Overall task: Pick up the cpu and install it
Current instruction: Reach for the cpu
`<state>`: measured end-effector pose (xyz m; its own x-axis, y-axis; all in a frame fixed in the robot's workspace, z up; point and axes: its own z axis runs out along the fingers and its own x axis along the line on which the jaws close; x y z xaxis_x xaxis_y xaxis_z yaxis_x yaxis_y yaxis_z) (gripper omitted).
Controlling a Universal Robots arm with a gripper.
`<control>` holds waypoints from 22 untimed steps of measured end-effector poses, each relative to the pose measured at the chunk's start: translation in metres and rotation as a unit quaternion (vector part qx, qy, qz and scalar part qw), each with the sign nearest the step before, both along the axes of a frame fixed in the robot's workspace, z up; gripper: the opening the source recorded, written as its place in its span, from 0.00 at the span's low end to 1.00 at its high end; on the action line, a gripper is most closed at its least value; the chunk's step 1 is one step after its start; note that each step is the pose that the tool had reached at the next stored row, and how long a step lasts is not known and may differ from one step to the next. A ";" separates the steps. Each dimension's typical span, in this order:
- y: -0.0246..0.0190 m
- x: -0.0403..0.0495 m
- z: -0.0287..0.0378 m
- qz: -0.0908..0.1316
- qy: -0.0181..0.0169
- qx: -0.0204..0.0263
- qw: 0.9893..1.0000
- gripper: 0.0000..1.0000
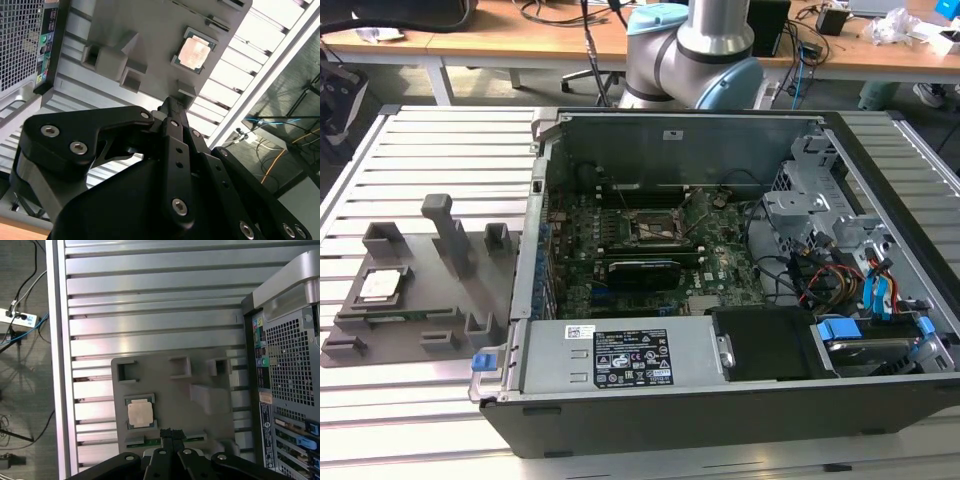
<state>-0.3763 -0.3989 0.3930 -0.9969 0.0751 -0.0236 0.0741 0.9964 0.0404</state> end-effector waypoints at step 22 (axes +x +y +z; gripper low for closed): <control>0.0000 -0.0413 -0.0003 0.000 0.000 0.000 1.000 0.11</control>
